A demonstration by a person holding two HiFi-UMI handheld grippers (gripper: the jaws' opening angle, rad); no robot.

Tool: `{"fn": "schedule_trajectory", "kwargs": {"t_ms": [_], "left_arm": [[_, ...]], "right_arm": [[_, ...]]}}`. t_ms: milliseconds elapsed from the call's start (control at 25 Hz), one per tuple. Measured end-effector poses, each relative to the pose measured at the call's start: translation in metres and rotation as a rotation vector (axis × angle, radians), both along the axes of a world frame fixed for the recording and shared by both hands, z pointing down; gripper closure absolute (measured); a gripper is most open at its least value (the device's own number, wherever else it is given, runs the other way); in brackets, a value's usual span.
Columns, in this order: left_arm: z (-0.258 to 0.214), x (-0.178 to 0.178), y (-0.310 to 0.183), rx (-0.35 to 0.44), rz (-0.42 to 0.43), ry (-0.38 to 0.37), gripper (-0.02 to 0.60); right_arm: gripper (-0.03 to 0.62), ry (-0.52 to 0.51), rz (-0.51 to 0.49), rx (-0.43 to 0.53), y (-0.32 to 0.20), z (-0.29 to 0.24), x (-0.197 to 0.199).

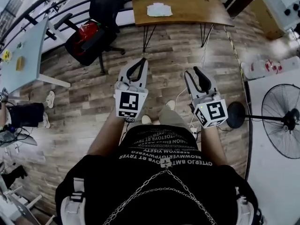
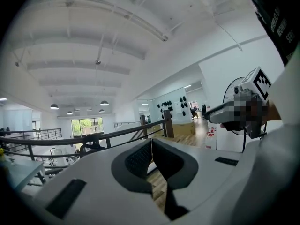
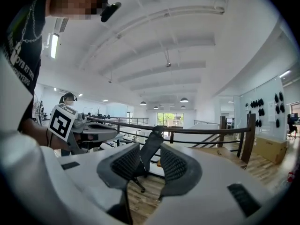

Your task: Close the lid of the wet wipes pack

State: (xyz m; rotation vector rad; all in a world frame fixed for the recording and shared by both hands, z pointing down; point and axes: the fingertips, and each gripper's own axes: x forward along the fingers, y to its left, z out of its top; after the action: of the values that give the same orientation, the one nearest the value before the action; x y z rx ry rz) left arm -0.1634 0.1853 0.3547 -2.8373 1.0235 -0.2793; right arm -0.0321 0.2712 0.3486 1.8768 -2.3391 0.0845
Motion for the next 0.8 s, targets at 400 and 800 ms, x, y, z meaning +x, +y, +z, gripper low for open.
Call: {"fn": "schedule_trajectory", "kwargs": {"t_ms": [400, 800], "left_arm": [[-0.001, 0.003, -0.051, -0.030, -0.062, 0.013, 0.553], [0.000, 0.029, -0.120, -0.039, -0.090, -0.005, 0.553]], "right_arm": [[0.468, -0.024, -0.022, 0.012, -0.050, 0.007, 0.028], [0.468, -0.038, -0.061, 0.017, -0.136, 0.001, 0.060]]}}
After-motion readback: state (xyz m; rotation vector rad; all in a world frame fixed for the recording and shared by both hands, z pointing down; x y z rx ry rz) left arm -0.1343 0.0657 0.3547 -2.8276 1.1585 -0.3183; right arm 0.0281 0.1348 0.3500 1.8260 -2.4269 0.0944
